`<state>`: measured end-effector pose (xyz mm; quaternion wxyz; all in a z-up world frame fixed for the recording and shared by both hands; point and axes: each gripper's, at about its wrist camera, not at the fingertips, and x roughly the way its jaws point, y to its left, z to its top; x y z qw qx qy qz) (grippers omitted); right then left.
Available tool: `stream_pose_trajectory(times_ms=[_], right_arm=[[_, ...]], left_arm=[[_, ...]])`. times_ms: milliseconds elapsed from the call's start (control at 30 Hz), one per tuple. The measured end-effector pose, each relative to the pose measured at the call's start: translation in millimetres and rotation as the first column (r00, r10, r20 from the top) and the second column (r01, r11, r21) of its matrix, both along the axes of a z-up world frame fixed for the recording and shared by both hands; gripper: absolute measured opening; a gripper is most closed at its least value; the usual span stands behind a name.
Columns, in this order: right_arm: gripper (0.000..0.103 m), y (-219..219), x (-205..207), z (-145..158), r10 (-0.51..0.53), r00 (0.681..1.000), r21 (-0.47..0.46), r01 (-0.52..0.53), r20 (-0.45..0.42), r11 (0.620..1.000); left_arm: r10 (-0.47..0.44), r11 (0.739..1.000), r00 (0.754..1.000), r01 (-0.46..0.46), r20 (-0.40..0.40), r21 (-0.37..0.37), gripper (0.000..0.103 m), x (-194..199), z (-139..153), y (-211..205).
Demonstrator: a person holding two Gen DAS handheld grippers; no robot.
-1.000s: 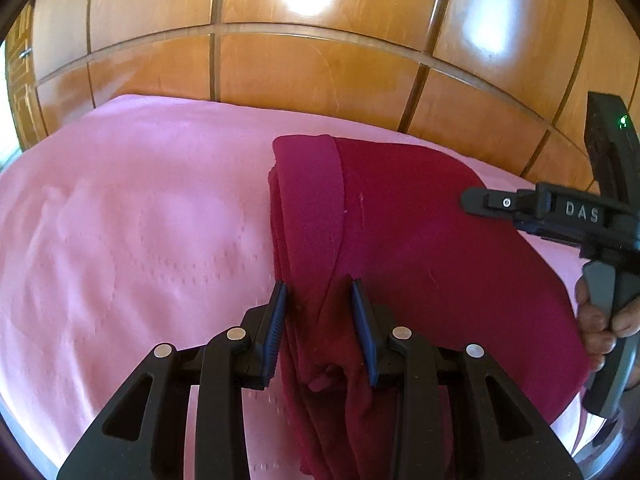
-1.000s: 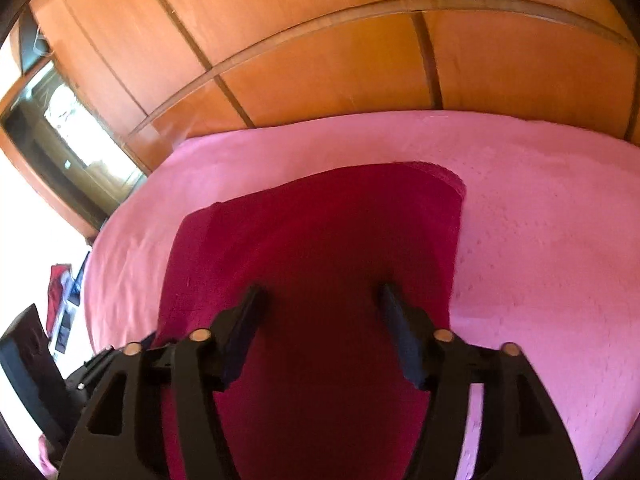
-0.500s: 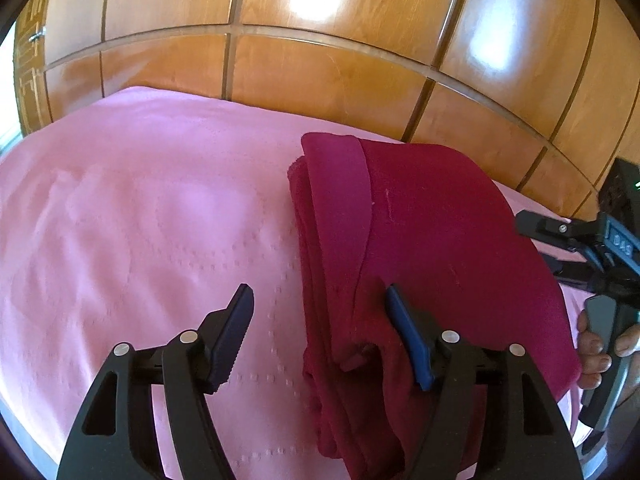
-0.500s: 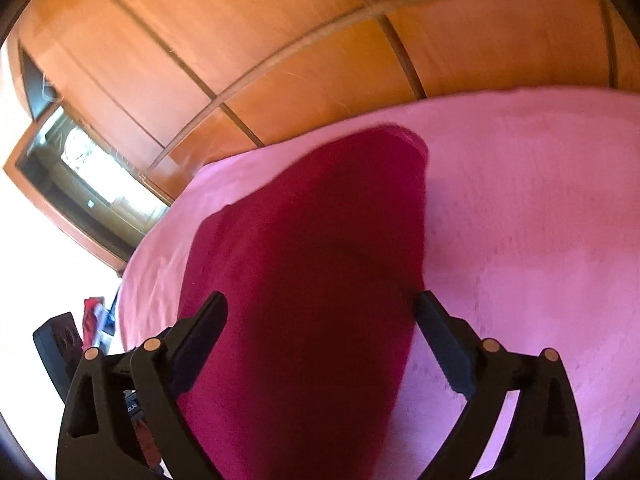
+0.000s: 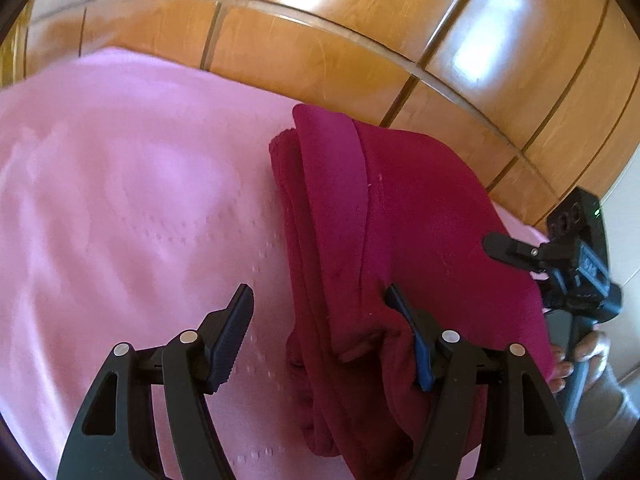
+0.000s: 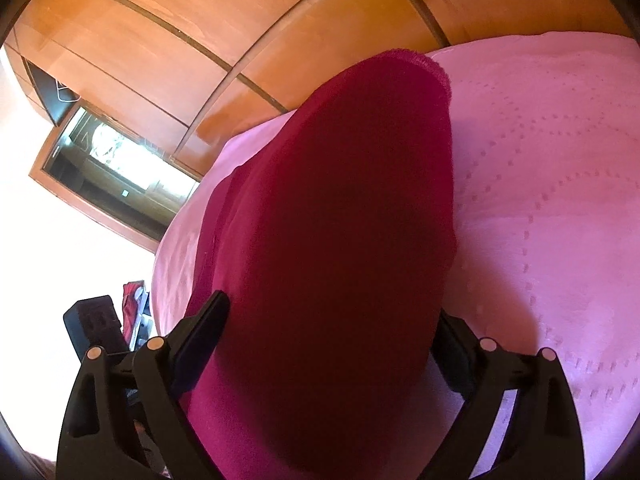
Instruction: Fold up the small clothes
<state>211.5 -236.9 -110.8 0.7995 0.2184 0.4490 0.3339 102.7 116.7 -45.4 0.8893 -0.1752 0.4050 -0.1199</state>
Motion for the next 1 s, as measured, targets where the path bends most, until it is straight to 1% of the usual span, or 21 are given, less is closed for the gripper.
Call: stream_pose_trajectory(times_ms=[100, 133, 167, 200, 233, 267, 300, 333, 400, 467, 500, 533, 567, 633, 700, 767, 833, 933, 1000], right_arm=[[0.092, 1.0, 0.7, -1.4, 0.011, 1.0, 0.008, -0.011, -0.001, 1.0], [0.088, 2.2, 0.8, -1.4, 0.015, 1.0, 0.01, -0.015, -0.001, 1.0], [0.084, 2.7, 0.5, -1.7, 0.018, 1.0, 0.009, -0.018, -0.002, 1.0], [0.076, 3.3, -0.4, -1.6, 0.022, 1.0, 0.004, -0.022, -0.003, 1.0], [0.072, 3.9, -1.4, -1.3, 0.023, 1.0, -0.003, -0.023, 0.0, 1.0], [0.07, 4.5, -4.0, 0.6, 0.026, 1.0, -0.011, -0.026, 0.012, 1.0], [0.069, 4.7, -5.3, 1.3, 0.031, 0.999, -0.012, -0.031, 0.016, 0.999], [0.069, 6.0, -6.5, 1.8, 0.033, 0.999, -0.01, -0.033, 0.018, 0.999], [0.069, 9.7, -5.7, -0.2, 0.026, 1.0, 0.0, -0.026, 0.016, 1.0], [0.069, 10.1, -1.4, -5.7, 0.011, 1.0, 0.035, -0.01, -0.012, 0.999], [0.069, 9.7, -1.2, -6.4, 0.007, 1.0, 0.043, -0.006, -0.013, 0.999], [0.068, 10.4, -2.4, -5.9, 0.004, 1.0, 0.041, -0.004, -0.005, 0.999], [0.063, 11.8, -6.0, -3.8, 0.003, 1.0, 0.027, -0.003, 0.011, 1.0], [0.054, 10.7, -11.1, 0.3, 0.0, 1.0, 0.016, 0.0, 0.021, 1.0], [0.051, 10.4, -21.3, 9.7, -0.007, 0.999, 0.012, 0.006, 0.047, 1.0], [0.049, 10.8, -34.1, 20.1, -0.016, 0.996, 0.001, 0.016, 0.084, 1.0], [0.048, 4.6, -46.8, 28.2, -0.032, 0.994, 0.01, 0.031, 0.108, 0.999], [0.048, -20.5, -70.2, 44.1, -0.079, 0.985, 0.023, 0.076, 0.156, 0.997], [0.048, -37.5, -80.9, 52.0, -0.114, 0.977, 0.019, 0.113, 0.181, 0.993]], left_arm=[[-0.005, 0.999, 1.0, 0.004, -0.003, -0.04, 0.067, 0.5, -3.8, 3.0], [-0.009, 0.999, 1.0, 0.009, -0.002, -0.049, 0.067, 0.6, -4.7, 3.1], [-0.022, 0.997, 1.0, 0.022, -0.008, -0.074, 0.067, 1.6, -7.2, 4.2], [-0.031, 0.994, 0.999, 0.029, -0.019, -0.109, 0.066, 3.1, -10.3, 7.2], [-0.04, 0.988, 0.999, 0.036, -0.027, -0.149, 0.06, 4.2, -13.5, 10.4], [-0.062, 0.978, 0.998, 0.054, -0.031, -0.203, 0.058, 5.2, -16.9, 13.4], [-0.071, 0.971, 0.997, 0.062, -0.032, -0.229, 0.056, 5.4, -18.9, 14.9], [-0.079, 0.967, 0.996, 0.069, -0.031, -0.246, 0.052, 5.4, -20.2, 16.1], [-0.095, 0.959, 0.995, 0.085, -0.023, -0.27, 0.05, 6.0, -21.9, 16.9], [-0.106, 0.943, 0.994, 0.094, -0.021, -0.319, 0.048, 9.2, -26.0, 21.7], [-0.107, 0.936, 0.994, 0.093, -0.022, -0.34, 0.046, 10.6, -28.0, 24.5], [-0.109, 0.932, 0.994, 0.094, -0.024, -0.351, 0.043, 10.5, -28.2, 25.7], [-0.114, 0.929, 0.993, 0.098, -0.023, -0.357, 0.042, 10.4, -27.4, 26.1], [-0.127, 0.933, 0.992, 0.117, -0.007, -0.339, 0.039, 9.1, -21.2, 22.5], [-0.139, 0.93, 0.99, 0.132, 0.003, -0.343, 0.037, 6.4, -15.3, 19.7], [-0.155, 0.926, 0.988, 0.153, 0.021, -0.345, 0.035, 2.4, -7.2, 13.0], [-0.183, 0.921, 0.982, 0.184, 0.034, -0.344, 0.033, 0.9, -0.2, 1.1], [-0.257, 0.9, 0.964, 0.262, 0.06, -0.348, 0.031, 6.4, 10.2, -30.9], [-0.319, 0.882, 0.945, 0.325, 0.074, -0.342, 0.031, 18.0, 19.1, -65.5]])
